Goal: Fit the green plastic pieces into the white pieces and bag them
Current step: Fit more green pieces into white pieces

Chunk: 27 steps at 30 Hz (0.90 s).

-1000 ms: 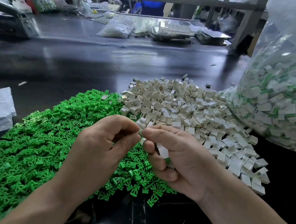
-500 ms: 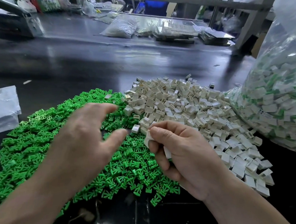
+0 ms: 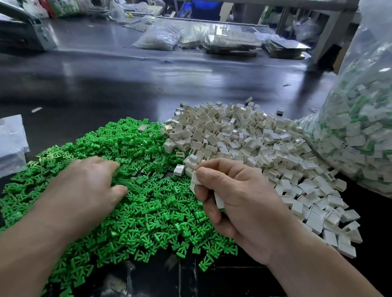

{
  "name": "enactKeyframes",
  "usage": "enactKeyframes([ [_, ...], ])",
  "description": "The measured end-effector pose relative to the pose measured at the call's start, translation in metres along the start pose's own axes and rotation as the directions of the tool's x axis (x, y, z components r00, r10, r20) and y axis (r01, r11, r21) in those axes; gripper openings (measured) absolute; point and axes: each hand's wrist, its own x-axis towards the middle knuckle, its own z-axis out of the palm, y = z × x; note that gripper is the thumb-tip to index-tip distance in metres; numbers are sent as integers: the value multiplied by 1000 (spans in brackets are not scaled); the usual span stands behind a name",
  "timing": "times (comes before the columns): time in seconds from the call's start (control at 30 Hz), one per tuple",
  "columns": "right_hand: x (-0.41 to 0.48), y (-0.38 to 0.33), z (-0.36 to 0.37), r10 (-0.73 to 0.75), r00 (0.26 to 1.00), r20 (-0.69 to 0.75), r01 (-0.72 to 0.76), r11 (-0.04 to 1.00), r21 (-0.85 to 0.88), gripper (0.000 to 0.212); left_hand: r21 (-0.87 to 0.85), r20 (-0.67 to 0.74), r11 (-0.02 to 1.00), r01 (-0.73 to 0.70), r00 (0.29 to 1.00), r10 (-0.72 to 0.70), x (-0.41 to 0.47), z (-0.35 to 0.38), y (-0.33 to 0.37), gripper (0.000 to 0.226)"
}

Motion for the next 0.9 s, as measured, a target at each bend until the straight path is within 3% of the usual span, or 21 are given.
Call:
enactKeyframes([
  [0.13, 1, 2, 1, 22, 1000, -7, -22, 999, -32, 9, -185, -109, 962, -201, 977, 184, -7, 4, 13, 22],
  [0.3, 1, 4, 3, 33, 999, -20, -34, 998, -57, 10, -205, -221, 917, -342, 929, 297, -10, 9, 19, 6],
  [0.37, 2, 5, 3, 33, 999, -20, -34, 998, -54, 10, -207, -298, 899, -387, 900, 319, -12, 8, 21, 7],
  [0.43, 2, 6, 3, 32, 999, -19, -33, 998, -46, 9, -361, -350, 846, -392, 898, 266, -16, 6, 25, 7],
  [0.5, 3, 7, 2, 30, 999, -21, -31, 999, -32, 9, -629, -294, 703, -332, 939, 179, -21, 5, 33, 5],
  [0.57, 5, 7, 1, 35, 999, -29, -35, 999, -3, 6, -874, -167, 434, -220, 973, 157, -25, 3, 42, 6],
  [0.63, 6, 6, 0, 45, 998, -39, -44, 999, 26, 4, -982, -71, 163, -98, 983, 168, -27, 4, 48, 15],
  [0.67, 6, 6, -1, 48, 998, -36, -47, 998, 42, 3, -996, -39, 74, -52, 985, 165, -27, 5, 50, 19],
  [0.73, 6, 6, -2, 48, 999, -14, -47, 996, 75, 5, -1000, -6, -3, -6, 988, 155, -27, 6, 51, 18],
  [0.9, 4, 5, 1, 28, 997, 75, -35, 995, 89, 7, -996, 24, -86, 38, 987, 160, -25, 9, 50, 7],
])
